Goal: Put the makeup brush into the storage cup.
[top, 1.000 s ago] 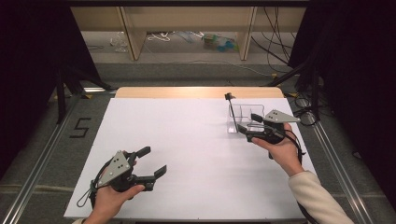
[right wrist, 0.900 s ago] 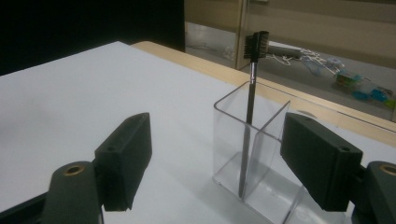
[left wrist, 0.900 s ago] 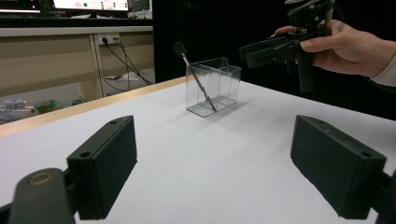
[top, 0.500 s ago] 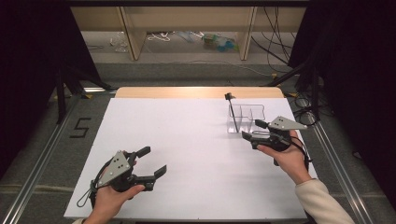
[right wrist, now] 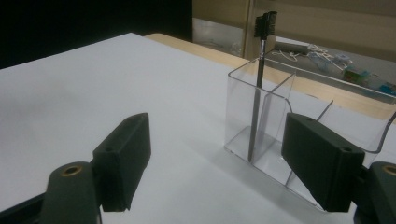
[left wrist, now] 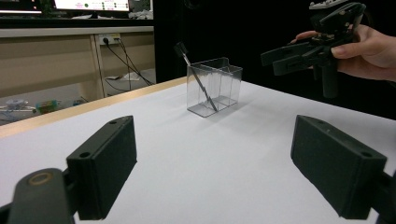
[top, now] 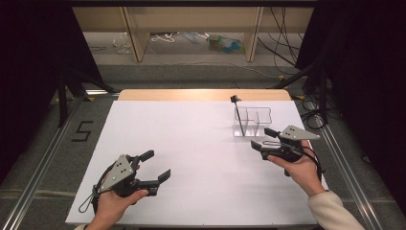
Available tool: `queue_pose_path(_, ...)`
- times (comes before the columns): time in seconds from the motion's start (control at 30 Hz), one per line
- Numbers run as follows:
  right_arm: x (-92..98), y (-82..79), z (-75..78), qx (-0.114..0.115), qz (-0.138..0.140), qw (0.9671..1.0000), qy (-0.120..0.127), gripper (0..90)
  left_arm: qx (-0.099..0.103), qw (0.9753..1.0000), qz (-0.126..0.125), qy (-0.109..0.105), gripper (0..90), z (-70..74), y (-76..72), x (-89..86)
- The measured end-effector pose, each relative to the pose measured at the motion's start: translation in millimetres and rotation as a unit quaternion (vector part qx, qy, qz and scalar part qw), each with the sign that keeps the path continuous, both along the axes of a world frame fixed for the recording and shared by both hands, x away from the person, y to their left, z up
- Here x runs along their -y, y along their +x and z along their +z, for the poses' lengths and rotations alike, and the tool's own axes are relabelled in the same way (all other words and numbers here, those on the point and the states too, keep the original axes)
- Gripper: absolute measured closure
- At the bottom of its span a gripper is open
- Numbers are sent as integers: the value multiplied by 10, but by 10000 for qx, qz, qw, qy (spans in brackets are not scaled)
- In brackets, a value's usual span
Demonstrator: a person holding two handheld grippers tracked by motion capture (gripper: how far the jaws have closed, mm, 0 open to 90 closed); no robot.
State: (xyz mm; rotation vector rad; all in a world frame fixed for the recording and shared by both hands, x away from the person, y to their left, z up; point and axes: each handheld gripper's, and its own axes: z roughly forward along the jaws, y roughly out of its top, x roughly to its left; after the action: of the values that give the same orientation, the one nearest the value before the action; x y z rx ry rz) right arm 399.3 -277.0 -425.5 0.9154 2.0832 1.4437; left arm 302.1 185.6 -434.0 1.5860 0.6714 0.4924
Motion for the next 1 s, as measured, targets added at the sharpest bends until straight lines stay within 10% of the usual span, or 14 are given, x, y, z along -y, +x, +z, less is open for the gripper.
queue_pose_path(1.0,234,-356,-77,-12,-28,10000,36,246,6,10000,24,14,145,5,0,-8)
